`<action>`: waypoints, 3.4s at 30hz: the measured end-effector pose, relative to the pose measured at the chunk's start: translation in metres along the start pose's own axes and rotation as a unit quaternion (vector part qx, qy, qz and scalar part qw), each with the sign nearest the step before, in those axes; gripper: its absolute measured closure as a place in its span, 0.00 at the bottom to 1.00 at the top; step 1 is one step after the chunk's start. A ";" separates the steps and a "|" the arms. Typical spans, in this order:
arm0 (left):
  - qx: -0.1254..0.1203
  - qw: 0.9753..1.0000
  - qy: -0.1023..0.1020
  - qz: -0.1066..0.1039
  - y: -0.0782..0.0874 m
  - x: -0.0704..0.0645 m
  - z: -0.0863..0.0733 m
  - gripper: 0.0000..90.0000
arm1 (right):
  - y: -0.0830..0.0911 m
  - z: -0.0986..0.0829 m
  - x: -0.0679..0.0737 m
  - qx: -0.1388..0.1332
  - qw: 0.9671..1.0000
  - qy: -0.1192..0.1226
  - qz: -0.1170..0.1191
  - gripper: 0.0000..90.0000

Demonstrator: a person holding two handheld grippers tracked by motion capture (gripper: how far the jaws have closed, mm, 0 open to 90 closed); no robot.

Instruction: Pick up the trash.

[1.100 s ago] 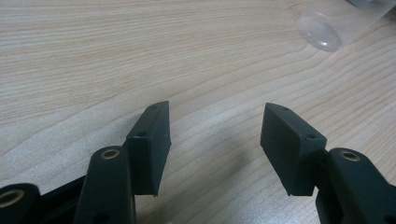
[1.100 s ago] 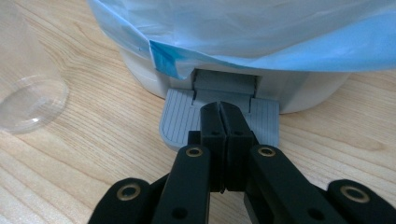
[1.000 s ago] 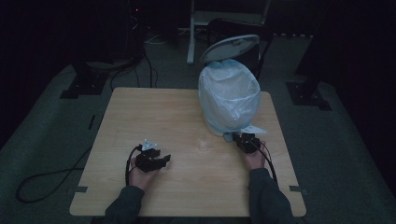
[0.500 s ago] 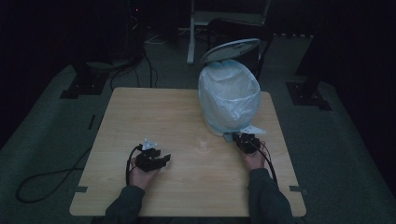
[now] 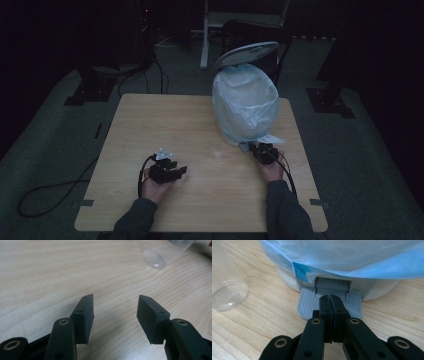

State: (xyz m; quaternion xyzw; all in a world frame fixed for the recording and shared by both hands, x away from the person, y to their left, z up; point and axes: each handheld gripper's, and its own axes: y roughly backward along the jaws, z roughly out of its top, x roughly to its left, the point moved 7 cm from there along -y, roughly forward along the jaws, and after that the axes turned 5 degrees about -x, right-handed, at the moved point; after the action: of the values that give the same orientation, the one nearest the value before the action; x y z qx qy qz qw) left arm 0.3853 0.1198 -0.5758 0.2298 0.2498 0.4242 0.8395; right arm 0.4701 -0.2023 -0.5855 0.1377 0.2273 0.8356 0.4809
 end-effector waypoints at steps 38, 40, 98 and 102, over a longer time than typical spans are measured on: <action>-0.039 0.995 -0.078 -0.046 -0.019 -0.047 0.106 0.54 | 0.000 0.000 0.000 0.000 1.000 0.000 -0.002 0.99; -0.038 0.995 -0.081 -0.049 -0.021 -0.050 0.109 0.55 | 0.000 0.000 0.000 0.000 1.000 -0.001 -0.002 0.99; -0.037 0.997 -0.062 -0.031 0.004 -0.022 0.049 0.97 | 0.000 0.000 0.000 0.000 1.000 -0.001 -0.001 0.99; -0.046 0.997 -0.059 -0.024 0.009 -0.019 0.061 0.97 | 0.000 0.000 0.000 0.000 1.000 -0.001 -0.001 0.99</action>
State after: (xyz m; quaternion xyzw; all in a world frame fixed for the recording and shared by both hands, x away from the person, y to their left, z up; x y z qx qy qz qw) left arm 0.4078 0.0985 -0.5193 0.2093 0.1857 0.4009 0.8723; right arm 0.4700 -0.2022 -0.5855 0.1380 0.2270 0.8350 0.4818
